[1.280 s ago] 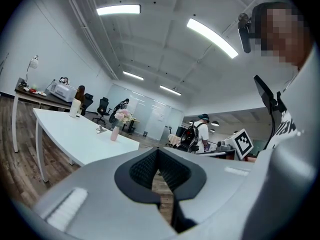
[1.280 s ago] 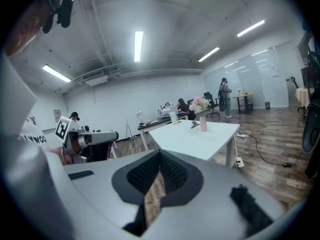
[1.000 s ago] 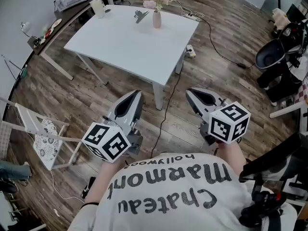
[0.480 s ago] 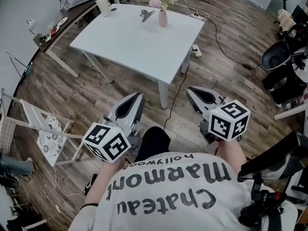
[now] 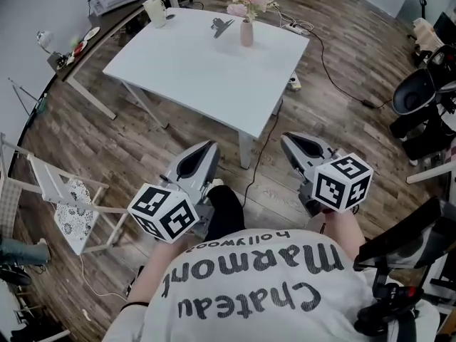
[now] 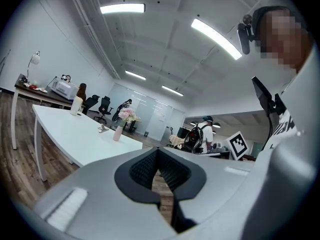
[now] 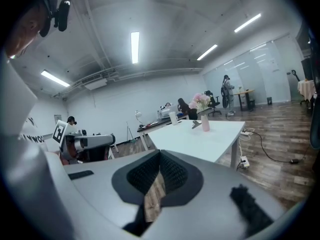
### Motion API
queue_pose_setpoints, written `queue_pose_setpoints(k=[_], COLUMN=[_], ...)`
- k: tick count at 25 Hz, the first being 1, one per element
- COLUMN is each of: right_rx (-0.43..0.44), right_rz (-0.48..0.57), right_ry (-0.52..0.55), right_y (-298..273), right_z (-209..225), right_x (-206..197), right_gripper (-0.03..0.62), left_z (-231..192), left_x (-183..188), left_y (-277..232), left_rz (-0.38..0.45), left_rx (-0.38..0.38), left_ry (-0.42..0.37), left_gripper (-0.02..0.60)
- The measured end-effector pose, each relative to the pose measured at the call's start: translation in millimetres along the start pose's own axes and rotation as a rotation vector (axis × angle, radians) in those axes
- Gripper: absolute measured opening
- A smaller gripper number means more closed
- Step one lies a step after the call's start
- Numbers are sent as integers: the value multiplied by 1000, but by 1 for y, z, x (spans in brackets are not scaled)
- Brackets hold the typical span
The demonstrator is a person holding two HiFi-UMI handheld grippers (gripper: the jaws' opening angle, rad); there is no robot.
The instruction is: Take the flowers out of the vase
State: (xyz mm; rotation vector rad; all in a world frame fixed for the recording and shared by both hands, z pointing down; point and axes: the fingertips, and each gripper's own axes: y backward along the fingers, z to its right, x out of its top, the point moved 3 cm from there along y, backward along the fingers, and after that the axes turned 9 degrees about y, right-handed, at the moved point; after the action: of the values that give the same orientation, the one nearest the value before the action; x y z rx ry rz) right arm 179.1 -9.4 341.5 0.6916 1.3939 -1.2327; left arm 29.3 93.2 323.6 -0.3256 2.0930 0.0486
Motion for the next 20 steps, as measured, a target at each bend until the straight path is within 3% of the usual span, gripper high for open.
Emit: queue_pose_setpoints(k=[7, 20], right_rx=[-47, -135], right_rz=[-17, 29], right_ry=[-11, -64], right_y=[-55, -179], right_z=[26, 67], right_x=[17, 71], right_gripper=[14, 14], left_z=[-54, -158], left_x=[24, 112], left_y=[-41, -108], left_rz=[-30, -129], left_rx=[-50, -132], left_ry=[36, -18], left_gripper=[2, 2])
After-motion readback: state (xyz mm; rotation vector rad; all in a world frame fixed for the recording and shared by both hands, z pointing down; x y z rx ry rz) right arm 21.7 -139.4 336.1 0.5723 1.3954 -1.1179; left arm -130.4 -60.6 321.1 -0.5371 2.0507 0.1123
